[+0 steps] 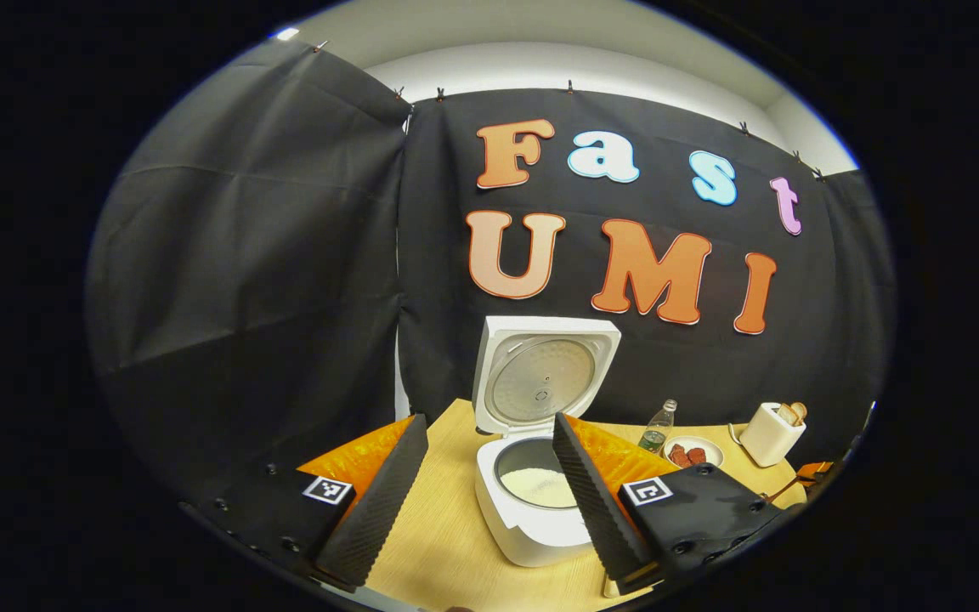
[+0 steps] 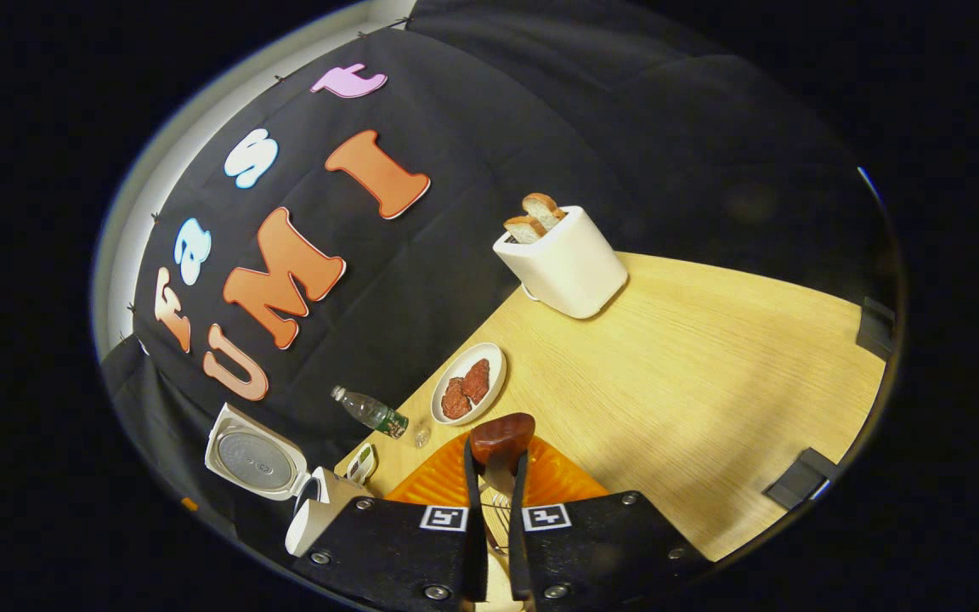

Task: Close the left gripper, press the button to open the rice cooker; take a wooden spoon from the chopstick holder with the right hand, scoop a spoonful of rice and pour it into the rice cooker, then put the wooden spoon back into the chopstick holder.

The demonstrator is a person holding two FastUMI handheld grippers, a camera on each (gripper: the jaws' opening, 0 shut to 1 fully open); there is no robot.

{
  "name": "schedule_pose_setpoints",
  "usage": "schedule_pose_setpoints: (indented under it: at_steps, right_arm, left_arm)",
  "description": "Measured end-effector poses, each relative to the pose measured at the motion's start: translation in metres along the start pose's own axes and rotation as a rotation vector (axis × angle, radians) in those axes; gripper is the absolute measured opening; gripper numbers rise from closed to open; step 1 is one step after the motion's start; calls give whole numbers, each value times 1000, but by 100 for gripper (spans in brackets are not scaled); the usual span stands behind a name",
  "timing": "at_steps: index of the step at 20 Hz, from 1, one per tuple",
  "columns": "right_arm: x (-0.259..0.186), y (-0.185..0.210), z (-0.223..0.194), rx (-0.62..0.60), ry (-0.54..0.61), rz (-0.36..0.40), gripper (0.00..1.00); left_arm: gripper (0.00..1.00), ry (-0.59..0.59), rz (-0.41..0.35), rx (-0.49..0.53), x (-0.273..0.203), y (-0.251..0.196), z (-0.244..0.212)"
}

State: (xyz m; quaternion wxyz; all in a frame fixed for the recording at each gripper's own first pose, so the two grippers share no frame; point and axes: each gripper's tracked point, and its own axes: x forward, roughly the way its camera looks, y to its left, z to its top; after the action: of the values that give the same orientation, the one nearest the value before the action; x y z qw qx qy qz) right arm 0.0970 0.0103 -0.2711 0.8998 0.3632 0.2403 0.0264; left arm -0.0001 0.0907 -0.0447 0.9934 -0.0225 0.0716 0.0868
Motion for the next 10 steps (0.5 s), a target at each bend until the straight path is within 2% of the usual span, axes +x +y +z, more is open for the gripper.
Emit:
schedule_pose_setpoints:
  at_steps: [3,6,10]
  right_arm:
    - [-15,26,17,-41,-44,21,8]
    - [-37,54,29,-141,-93,31,8]
    - [-72,104,19,-230,-106,97,8]
  left_arm:
    - [100,-5,-16,-14,-3,-1,7]
    - [100,-14,-24,0,-3,2,13]
    - [100,-23,-31,22,-2,3,15]
